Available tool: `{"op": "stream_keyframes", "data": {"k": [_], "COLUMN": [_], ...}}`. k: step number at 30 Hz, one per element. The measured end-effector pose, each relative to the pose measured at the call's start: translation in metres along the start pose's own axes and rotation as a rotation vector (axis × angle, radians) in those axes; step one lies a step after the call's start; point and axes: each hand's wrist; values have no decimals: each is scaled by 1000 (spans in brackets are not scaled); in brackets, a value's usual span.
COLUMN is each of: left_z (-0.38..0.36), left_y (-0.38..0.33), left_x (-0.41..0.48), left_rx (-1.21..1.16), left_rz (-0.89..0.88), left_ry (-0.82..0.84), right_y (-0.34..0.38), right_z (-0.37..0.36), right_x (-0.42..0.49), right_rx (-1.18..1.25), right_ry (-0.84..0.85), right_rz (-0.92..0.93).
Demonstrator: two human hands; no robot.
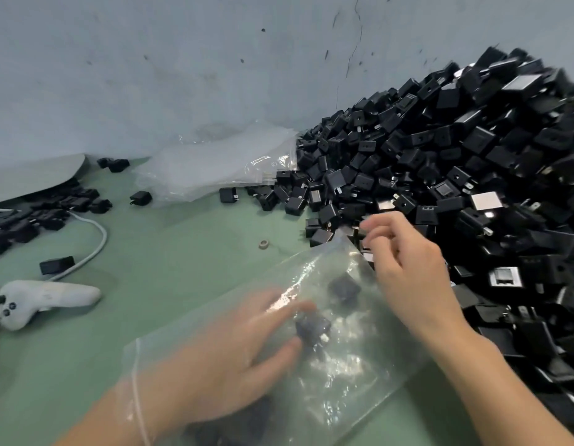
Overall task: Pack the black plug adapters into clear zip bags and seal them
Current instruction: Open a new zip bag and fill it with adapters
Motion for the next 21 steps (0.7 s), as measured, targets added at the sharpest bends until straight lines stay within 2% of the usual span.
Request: {"op": "stream_keyframes", "data": {"k": [2, 5, 9, 14, 17, 19, 21], "left_z": [-15, -22, -34, -38, -39, -35, -35], "left_y": [-5, -8, 1, 37, 35, 24, 11], "left_x": [4, 21, 29, 7, 2, 11, 25], "left_rx": [-93, -70, -97, -103, -214, -146, -5], "left_rz": [41, 30, 29, -16, -90, -129, -176], "left_ry": [130, 81, 47, 120, 170, 98, -57], "right_y": [-15, -16, -14, -12, -14, -16, -19], "right_z": [4, 1, -7, -23, -29, -29, -28], "right_x": [-4, -10, -14, -19, -19, -18, -18], "right_rx": [-34, -75, -142, -178, -156, -92, -36], "right_ry": [-9, 87, 231, 425, 434, 413, 378], "right_rz": [-72, -84, 6, 68, 59, 21, -11]}}
Point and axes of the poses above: each hand's wrist, its own x-axis towards the middle knuckle, its own z-axis out of the back of the hand, y = z × x, and after that the axes turned 6 degrees about z, right-handed
